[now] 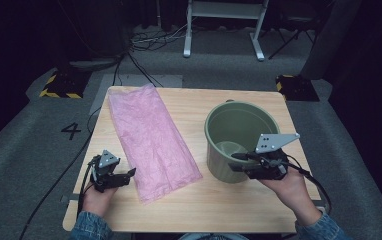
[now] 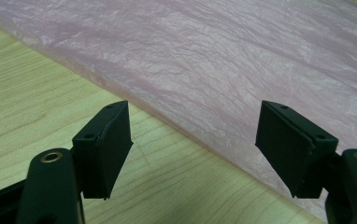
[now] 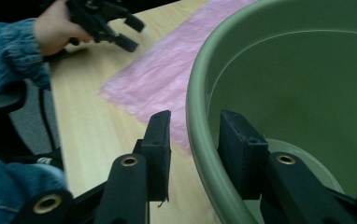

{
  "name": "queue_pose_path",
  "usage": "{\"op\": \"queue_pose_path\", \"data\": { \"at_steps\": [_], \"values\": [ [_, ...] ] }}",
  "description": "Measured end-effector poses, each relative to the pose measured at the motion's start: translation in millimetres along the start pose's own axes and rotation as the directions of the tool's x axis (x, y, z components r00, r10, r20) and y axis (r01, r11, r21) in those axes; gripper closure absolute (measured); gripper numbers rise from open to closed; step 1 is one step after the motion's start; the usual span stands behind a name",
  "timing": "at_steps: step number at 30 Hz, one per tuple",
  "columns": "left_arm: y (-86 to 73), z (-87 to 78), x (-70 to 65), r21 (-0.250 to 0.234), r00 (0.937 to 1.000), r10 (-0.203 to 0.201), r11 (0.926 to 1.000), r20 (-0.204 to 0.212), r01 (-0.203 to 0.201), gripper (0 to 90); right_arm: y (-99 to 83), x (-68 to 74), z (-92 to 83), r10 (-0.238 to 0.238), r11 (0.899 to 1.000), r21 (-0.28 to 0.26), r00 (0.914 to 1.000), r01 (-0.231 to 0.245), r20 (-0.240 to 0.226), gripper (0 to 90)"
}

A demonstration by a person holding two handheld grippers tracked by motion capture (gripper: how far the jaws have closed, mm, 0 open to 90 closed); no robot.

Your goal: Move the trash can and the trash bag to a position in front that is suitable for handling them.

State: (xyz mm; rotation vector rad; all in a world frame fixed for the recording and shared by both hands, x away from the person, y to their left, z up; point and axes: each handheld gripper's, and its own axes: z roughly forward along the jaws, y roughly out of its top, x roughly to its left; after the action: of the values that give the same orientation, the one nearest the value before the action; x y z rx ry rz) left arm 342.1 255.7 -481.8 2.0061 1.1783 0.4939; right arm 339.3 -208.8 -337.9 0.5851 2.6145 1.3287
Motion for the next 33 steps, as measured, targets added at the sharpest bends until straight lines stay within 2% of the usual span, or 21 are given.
{"op": "queue_pose_path", "data": {
  "at_steps": [5,11,13,16,19,21,24,27,33],
  "values": [
    [-0.1,0.0,0.7,-0.003,1.0000,-0.006,1.0000,-0.002,0.006,26.6,-2.6,13.8,-1.6,0.002,1.000,-0.007,0.9993,-0.002,-0.039,63.7],
    [-0.1,1.6,1.3,0.001,1.0000,-0.007,1.0000,-0.002,0.007,26.6,-1.2,36.9,-0.3,-0.022,1.000,0.016,0.9977,0.023,-0.064,62.4],
    [-0.1,1.7,1.5,0.001,1.0000,-0.007,1.0000,-0.002,0.007,26.6,0.1,47.2,1.4,-0.026,0.999,0.023,0.9956,0.028,-0.090,62.5],
    [-0.2,1.9,1.5,0.001,1.0000,-0.009,1.0000,-0.002,0.009,26.6,0.2,54.8,3.3,-0.045,0.999,0.013,0.9936,0.046,-0.104,61.8],
    [-0.4,1.6,1.8,0.005,1.0000,-0.006,1.0000,-0.002,0.006,26.6,-0.6,63.3,6.2,-0.043,0.999,-0.002,0.9890,0.043,-0.142,61.6],
    [-0.5,1.6,2.1,0.003,1.0000,-0.007,1.0000,-0.003,0.007,26.6,0.2,72.3,7.9,-0.072,0.997,0.013,0.9881,0.075,-0.136,61.3],
    [-0.1,1.0,3.6,0.006,0.9999,-0.009,0.9999,-0.006,0.009,26.6,0.3,75.4,8.1,-0.069,0.997,0.011,0.9884,0.071,-0.135,59.5],
    [1.9,0.2,5.5,0.003,0.9998,-0.016,0.9999,-0.015,0.016,26.6,1.8,77.0,4.1,-0.082,0.997,-0.014,0.9896,0.081,-0.119,55.9],
    [9.8,1.9,11.8,0.016,0.9991,-0.030,0.9994,-0.031,0.030,26.6,7.7,71.3,-16.0,-0.065,0.996,-0.072,0.9935,0.059,-0.093,50.8]
  ]
}}
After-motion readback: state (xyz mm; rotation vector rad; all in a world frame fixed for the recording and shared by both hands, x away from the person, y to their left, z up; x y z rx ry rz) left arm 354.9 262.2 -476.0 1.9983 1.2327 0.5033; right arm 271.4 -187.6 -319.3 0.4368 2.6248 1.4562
